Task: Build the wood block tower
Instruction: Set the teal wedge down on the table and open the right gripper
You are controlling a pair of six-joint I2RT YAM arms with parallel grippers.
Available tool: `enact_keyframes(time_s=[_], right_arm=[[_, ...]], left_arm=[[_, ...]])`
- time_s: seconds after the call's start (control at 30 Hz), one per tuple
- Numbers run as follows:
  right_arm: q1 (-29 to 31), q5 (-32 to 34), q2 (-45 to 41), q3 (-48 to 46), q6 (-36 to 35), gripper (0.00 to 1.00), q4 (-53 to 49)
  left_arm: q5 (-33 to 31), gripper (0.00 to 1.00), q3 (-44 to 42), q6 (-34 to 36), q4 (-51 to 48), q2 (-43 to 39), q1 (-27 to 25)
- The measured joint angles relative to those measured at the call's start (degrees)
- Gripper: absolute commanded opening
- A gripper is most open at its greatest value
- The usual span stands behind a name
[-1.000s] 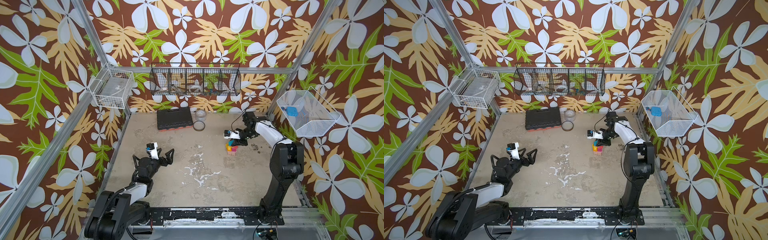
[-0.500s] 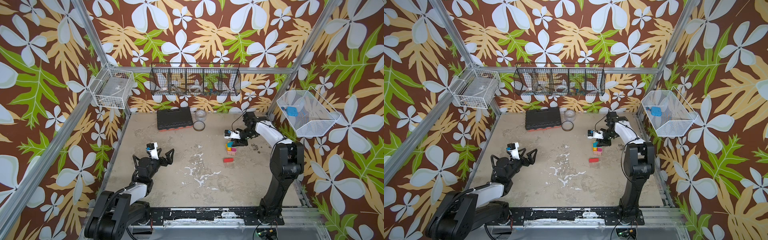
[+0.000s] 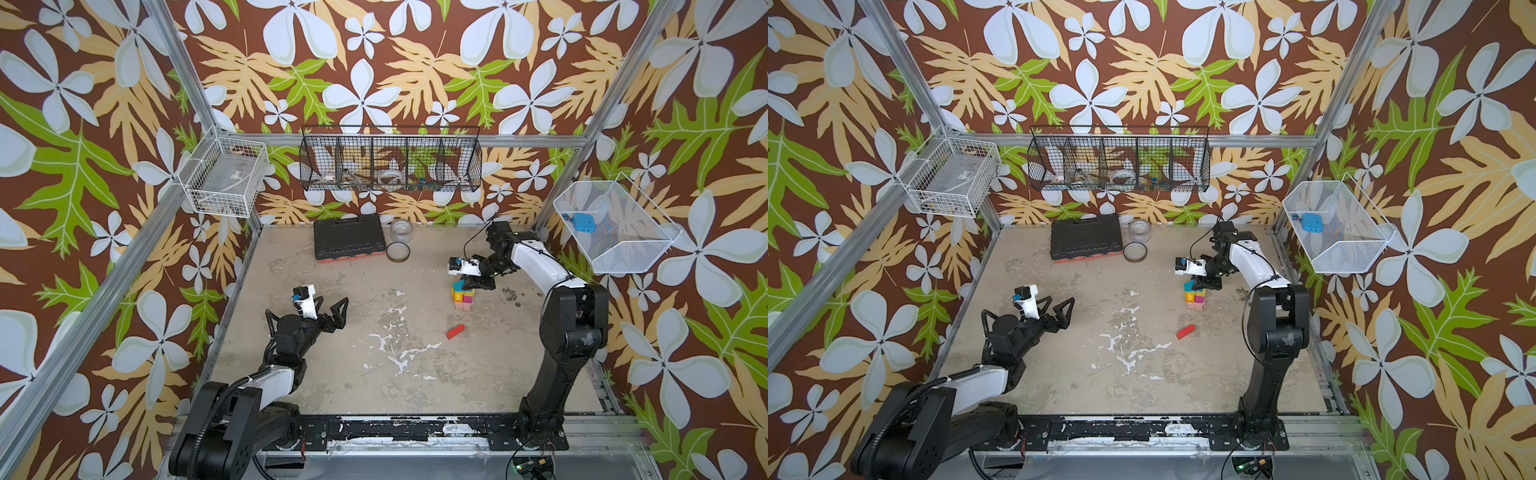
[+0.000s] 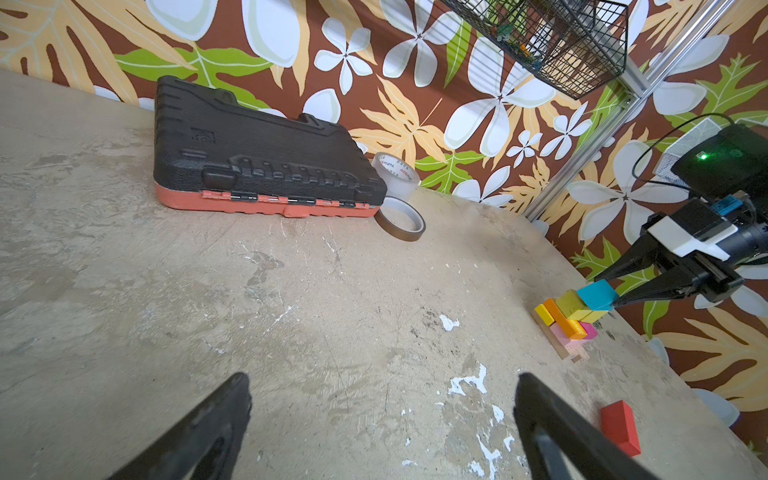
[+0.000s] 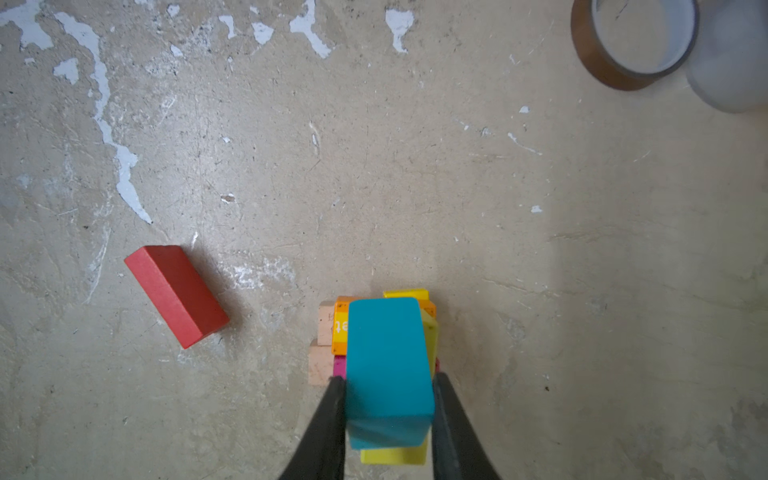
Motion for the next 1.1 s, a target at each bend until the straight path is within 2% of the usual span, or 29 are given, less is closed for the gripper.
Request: enact_keyframes(time_s=[0.17, 0.27, 0.5, 0.7, 0.77, 0.9, 1.0, 1.1], right_arm=[[0.7, -4.3, -1.7, 0.6, -0.2, 0.16, -0.1], [3.8, -5.4, -2.4, -0.2, -0.1, 0.15, 0.5], [14.3, -4.9, 1.0, -2.4, 2.2, 0.15, 2.7], [19.0, -1.6, 6.7, -4.0, 5.7, 0.17, 5.8], [19.1, -0.4, 8.0, -4.6, 6.5, 0.21, 6.2], [19.0, 1.5, 8.3, -6.4, 6.7, 0.4, 7.2], [19.1, 2.4, 5.5, -9.5, 6.8, 0.51, 8.8], [19.1, 3.4, 0.2, -13.7, 7.1, 0.55, 11.2]], left_arm=[[0.0, 1.0, 0.0, 0.0, 0.0, 0.0, 0.0], [0.0, 1.0, 0.0, 0.0, 0.0, 0.0, 0.0], [0.0, 1.0, 0.0, 0.0, 0.0, 0.0, 0.0], [0.0, 1.0, 0.0, 0.0, 0.0, -0.2, 0.0], [0.0, 1.0, 0.0, 0.0, 0.0, -0.2, 0.0], [0.0, 1.0, 0.0, 0.0, 0.0, -0.2, 0.0], [0.0, 1.0, 0.0, 0.0, 0.0, -0.2, 0.0], [0.0, 1.0, 0.0, 0.0, 0.0, -0.2, 0.0]])
